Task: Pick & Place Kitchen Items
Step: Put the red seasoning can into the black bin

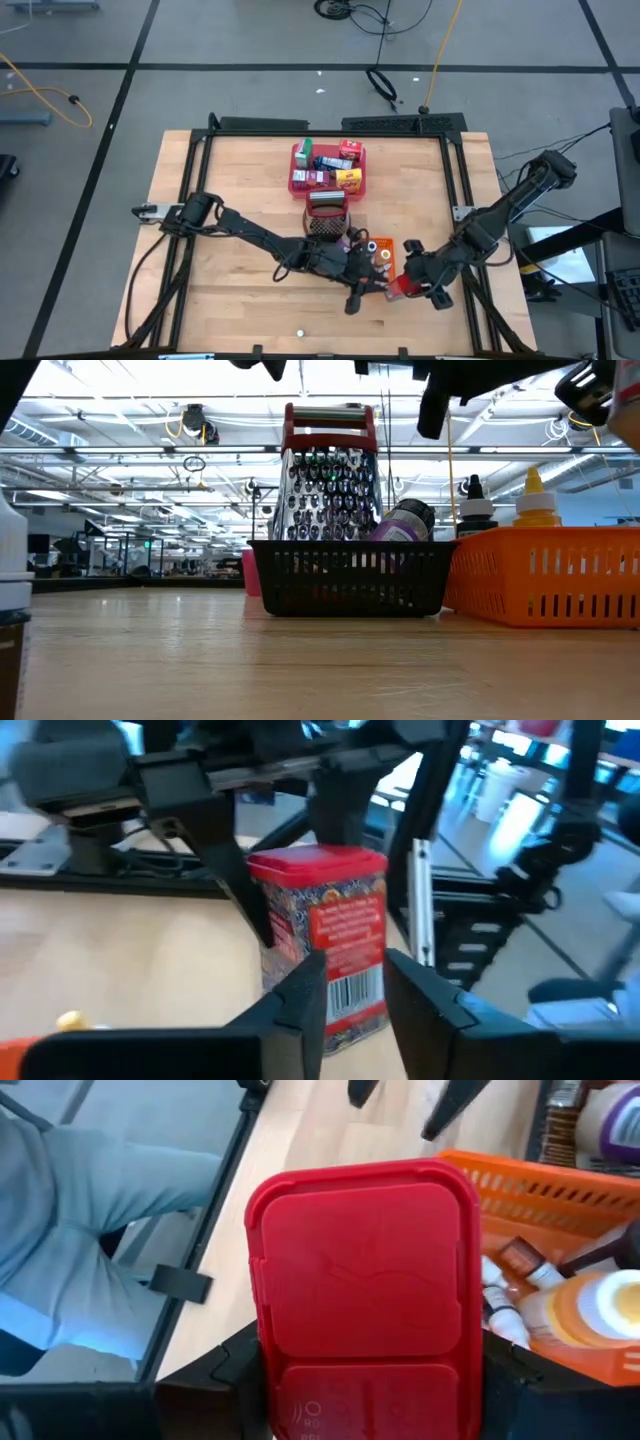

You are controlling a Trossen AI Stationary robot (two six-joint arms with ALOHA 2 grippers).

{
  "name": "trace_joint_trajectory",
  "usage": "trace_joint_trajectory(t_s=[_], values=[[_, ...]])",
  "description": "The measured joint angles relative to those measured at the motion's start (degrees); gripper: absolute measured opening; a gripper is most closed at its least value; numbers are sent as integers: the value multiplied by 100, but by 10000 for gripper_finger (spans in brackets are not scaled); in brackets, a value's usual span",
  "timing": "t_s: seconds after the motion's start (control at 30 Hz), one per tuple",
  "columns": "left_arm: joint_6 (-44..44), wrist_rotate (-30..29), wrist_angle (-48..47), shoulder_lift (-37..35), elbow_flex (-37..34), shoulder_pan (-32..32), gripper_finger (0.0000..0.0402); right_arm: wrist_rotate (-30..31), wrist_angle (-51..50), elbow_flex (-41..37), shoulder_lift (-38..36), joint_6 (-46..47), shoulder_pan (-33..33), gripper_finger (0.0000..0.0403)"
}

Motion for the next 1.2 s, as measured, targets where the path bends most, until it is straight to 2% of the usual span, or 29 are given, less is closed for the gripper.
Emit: trace_joint_trajectory(t_s=[0.17, 0.43, 0.67, 0.87, 0.97, 1.1, 1.2], values=[[-99, -489, 1, 0, 0, 8, 154, 12, 68, 0, 4, -38, -120, 203], [-235, -507, 4, 0, 0, 18, 248, 12, 85, 0, 4, -117, -272, 203], [-253, -710, 21, 0, 0, 21, 288, 183, 368, 0, 4, -257, -546, 203], [-288, -1228, 7, 0, 0, 12, 283, 187, 582, 0, 6, -404, -734, 203], [-297, -1280, -3, 0, 0, 12, 249, 192, 591, -1, 6, -374, -786, 203], [-277, -1311, -5, 0, 0, 5, 171, 197, 577, -4, 9, -318, -804, 205], [-274, -1315, -3, 0, 1, 8, 163, 190, 550, -4, 9, -345, -804, 207]])
